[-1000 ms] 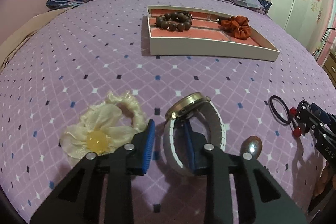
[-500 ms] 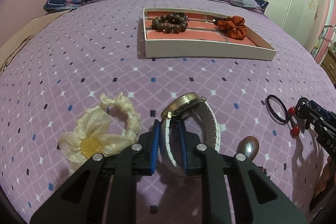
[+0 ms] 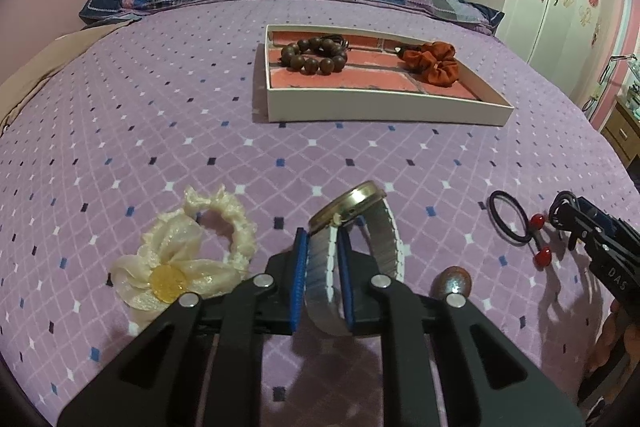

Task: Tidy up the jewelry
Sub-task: 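Grasp white watch with left tool while right tool grasps black claw clip, then lift and carry the white watch and black claw clip over the tray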

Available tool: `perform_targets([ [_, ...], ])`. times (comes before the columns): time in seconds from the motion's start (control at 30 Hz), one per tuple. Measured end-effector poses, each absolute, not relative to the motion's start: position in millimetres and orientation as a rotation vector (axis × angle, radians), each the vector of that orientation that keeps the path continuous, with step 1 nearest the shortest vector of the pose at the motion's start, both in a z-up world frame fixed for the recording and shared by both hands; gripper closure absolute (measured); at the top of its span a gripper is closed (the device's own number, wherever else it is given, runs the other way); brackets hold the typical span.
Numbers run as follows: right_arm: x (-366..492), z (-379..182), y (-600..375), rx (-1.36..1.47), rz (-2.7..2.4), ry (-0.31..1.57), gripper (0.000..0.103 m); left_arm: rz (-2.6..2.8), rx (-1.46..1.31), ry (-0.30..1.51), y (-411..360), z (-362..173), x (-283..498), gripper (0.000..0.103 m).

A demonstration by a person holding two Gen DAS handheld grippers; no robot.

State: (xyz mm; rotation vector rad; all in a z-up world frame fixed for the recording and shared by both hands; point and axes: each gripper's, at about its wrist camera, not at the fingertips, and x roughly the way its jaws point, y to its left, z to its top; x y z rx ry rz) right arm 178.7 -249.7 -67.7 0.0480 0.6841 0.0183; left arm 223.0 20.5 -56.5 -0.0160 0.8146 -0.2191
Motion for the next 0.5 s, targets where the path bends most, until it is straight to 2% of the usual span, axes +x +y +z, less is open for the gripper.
perform_targets([
  [0.5, 175.7, -64.6, -251.1, 0.055, 0.024, 0.675, 0.056, -0.223, -0.034, 0.774, 21.3, -40.0, 214.6, 0.088],
])
